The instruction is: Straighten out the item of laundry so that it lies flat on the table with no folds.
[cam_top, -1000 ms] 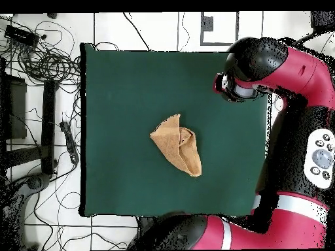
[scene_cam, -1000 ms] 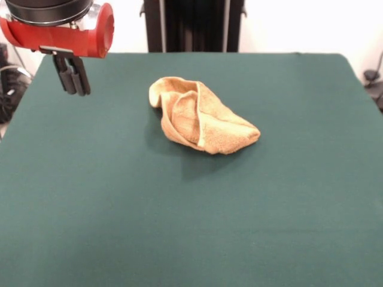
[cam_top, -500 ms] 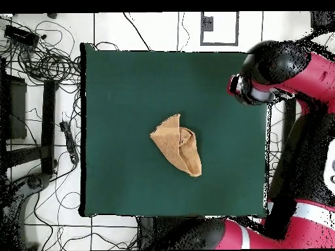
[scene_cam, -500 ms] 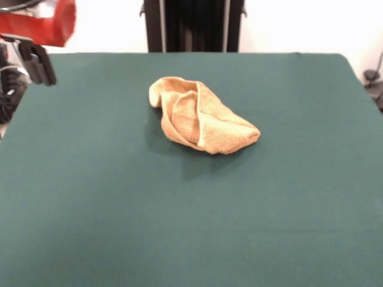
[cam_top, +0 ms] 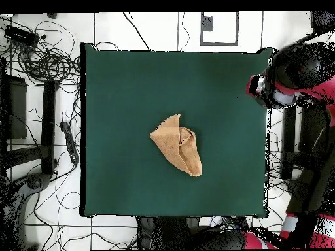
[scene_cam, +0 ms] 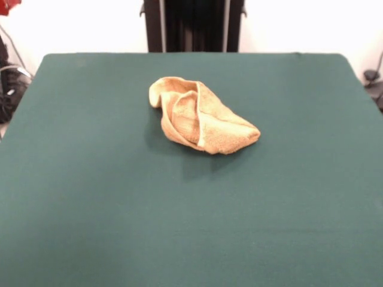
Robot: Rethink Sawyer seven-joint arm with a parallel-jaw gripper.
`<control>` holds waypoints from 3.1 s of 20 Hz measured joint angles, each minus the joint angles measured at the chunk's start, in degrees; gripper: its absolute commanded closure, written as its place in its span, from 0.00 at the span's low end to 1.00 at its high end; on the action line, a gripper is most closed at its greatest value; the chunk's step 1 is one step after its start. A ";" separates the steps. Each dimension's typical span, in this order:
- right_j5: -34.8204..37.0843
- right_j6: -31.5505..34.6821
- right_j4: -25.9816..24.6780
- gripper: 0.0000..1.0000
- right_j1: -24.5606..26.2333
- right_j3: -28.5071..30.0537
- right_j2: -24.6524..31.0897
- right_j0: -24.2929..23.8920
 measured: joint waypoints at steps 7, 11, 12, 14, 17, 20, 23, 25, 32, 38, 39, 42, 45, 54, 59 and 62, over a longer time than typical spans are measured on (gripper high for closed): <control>0.00 0.00 -0.07 1.00 -1.85 0.41 0.01 1.52; 0.00 0.00 -0.08 1.00 -2.46 0.84 0.01 2.48; 0.00 0.00 -0.07 1.00 -2.66 0.99 0.01 2.82; 0.00 0.00 -0.06 1.00 -2.88 1.15 0.01 3.27; 0.00 0.00 -0.07 1.00 -2.96 1.53 0.01 4.28; 0.00 0.00 -0.07 1.00 -2.93 1.73 0.01 4.76; 0.00 0.00 -0.07 1.00 -2.89 2.08 0.01 5.32; 0.00 0.00 -0.07 1.00 -2.82 2.16 0.01 5.58; 0.00 0.00 -0.04 1.00 -2.76 2.44 0.01 6.53; 0.00 0.00 0.01 1.00 -2.77 3.23 0.00 7.77; 0.00 0.00 0.02 1.00 -2.77 3.33 0.00 7.96; -0.22 0.00 0.51 1.00 -2.80 4.12 0.01 9.08; -0.78 0.00 0.74 1.00 -2.80 4.62 0.01 9.62; -2.55 0.00 1.17 1.00 -2.73 5.06 0.01 10.95; -3.01 0.00 1.54 1.00 -2.73 5.06 0.01 11.74; -3.01 0.00 1.75 1.00 -2.75 5.08 0.01 12.21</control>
